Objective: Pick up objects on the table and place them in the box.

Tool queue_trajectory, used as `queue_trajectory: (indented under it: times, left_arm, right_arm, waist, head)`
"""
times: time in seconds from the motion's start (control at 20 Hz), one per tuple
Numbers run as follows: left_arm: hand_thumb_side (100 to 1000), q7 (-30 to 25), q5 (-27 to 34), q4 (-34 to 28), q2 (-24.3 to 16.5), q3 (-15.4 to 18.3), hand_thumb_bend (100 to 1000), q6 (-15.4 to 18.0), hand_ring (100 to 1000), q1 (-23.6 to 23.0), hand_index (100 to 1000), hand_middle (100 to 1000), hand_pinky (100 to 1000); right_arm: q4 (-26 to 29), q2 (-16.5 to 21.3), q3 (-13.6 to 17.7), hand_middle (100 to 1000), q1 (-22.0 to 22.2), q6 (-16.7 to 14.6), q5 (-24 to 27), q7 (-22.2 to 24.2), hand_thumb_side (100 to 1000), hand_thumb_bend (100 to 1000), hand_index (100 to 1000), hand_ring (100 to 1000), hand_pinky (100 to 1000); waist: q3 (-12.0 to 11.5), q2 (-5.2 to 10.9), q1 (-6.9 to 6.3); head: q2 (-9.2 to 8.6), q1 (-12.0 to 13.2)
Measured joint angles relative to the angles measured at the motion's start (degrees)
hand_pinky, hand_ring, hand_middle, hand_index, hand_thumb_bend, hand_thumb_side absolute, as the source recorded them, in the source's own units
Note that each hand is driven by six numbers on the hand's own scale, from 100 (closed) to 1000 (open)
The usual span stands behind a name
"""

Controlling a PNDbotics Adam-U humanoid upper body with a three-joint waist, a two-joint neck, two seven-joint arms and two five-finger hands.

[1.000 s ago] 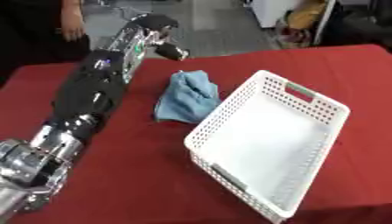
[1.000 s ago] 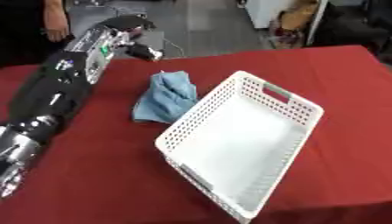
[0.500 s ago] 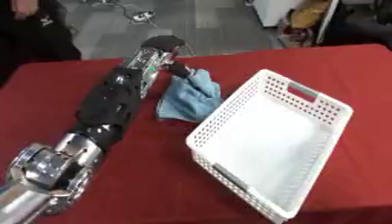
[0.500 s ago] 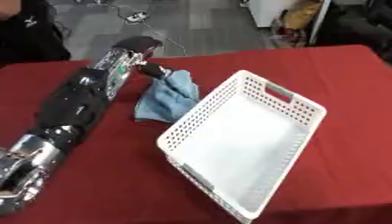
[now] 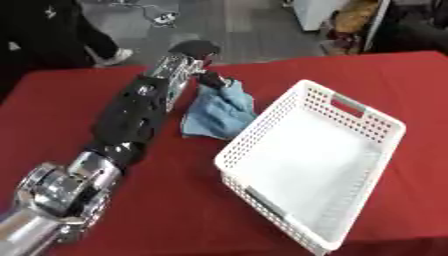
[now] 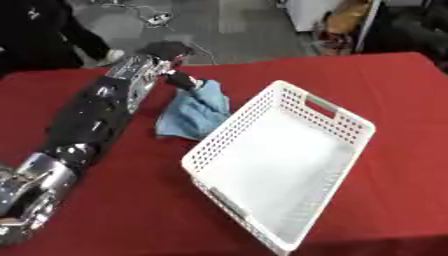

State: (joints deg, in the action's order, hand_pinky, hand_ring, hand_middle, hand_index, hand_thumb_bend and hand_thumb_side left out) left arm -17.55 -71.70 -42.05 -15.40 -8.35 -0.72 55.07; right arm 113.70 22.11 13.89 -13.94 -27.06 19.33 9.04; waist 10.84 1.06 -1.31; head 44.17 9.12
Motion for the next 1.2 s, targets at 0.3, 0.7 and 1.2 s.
queue_trajectory:
  times: [0.3, 0.7, 1.2]
  left_arm:
    - [852, -6.2, 2.2, -0.7, 0.1, -3.2, 578, 4.2, 714, -0.8, 927, 817, 626]
    - [892, -11.3, 4.1, 0.2, 0.7, -5.1, 601, 7.2, 718, -2.6, 915, 814, 631]
    - [827, -16.7, 0.7, -1.2, 0.9, -7.7, 808, 10.5, 760, -2.6, 924, 809, 702]
  right_arm:
    - [0.0, 0.0, 0.0, 831, -0.1, 0.0, 0.2, 0.0, 1000, 100, 957, 854, 809]
    - [0.0, 0.0, -0.2, 831, -0.1, -0.1, 0.2, 0.1, 1000, 100, 957, 854, 809]
    - [0.0, 0.0, -0.3, 831, -0.6, -0.2, 0.2, 0.1, 1000, 100, 956, 853, 809]
  waist:
    - [0.1, 0.0, -0.09]
    - [0.2, -0.14, -0.2]
    - [0.3, -0.18, -0.37]
  head:
    - [0.0, 0.0]
    - [0.0, 0.0]
    - [0.0, 0.0]
